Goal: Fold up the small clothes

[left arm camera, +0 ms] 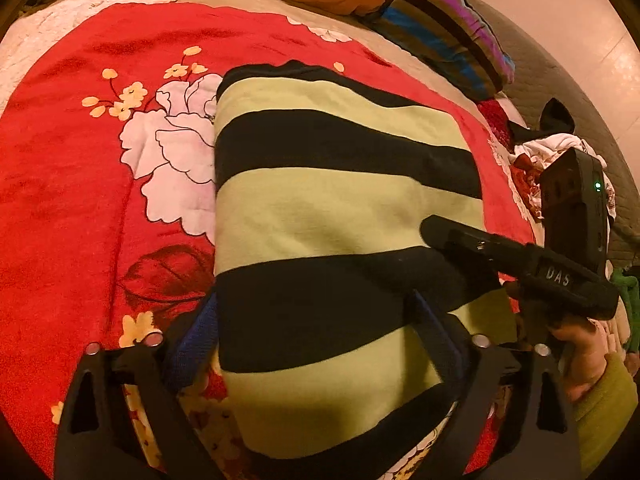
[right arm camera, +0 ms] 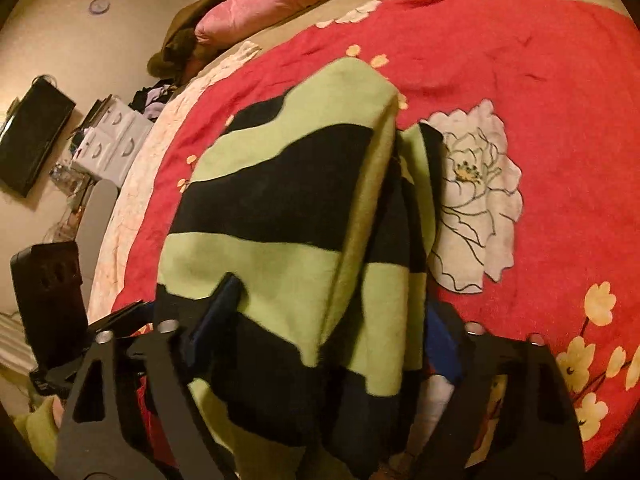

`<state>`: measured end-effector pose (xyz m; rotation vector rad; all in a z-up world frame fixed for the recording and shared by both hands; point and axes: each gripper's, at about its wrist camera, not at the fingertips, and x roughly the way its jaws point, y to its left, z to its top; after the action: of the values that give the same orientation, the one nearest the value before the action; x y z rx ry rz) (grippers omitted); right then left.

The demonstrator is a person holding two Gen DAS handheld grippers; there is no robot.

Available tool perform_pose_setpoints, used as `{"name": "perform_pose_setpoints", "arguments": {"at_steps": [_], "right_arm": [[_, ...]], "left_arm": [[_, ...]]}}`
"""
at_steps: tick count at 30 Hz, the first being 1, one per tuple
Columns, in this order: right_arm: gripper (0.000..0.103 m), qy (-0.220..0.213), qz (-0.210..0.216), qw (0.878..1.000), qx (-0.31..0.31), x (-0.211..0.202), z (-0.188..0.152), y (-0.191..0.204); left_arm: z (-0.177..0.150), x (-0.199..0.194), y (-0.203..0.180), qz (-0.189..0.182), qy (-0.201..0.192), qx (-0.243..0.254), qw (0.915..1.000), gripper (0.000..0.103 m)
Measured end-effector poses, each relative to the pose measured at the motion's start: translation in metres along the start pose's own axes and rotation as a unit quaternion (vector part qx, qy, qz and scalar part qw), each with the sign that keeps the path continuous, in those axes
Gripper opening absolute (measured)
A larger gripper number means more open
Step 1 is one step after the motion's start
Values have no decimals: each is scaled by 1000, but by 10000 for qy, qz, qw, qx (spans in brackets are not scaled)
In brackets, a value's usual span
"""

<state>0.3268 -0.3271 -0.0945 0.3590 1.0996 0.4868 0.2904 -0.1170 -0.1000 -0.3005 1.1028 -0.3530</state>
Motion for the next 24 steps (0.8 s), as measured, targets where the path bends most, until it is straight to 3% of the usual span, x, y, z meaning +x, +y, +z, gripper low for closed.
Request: {"name": "perform_pose_setpoints", "arguments": {"at_steps": [9, 14, 24], "right_arm": [[58, -84, -40, 9999, -86, -6, 1, 7], [54, -179, -42, 9998, -123, -9, 2, 18], [53, -398, 92, 9989, -230, -24, 2, 40]], "left_arm": [[2, -6, -1, -135, -27, 13, 9999, 71], [5, -19, 1, -215, -164, -5, 9996, 56], [7, -47, -1, -228, -378, 56, 9990, 52]]}}
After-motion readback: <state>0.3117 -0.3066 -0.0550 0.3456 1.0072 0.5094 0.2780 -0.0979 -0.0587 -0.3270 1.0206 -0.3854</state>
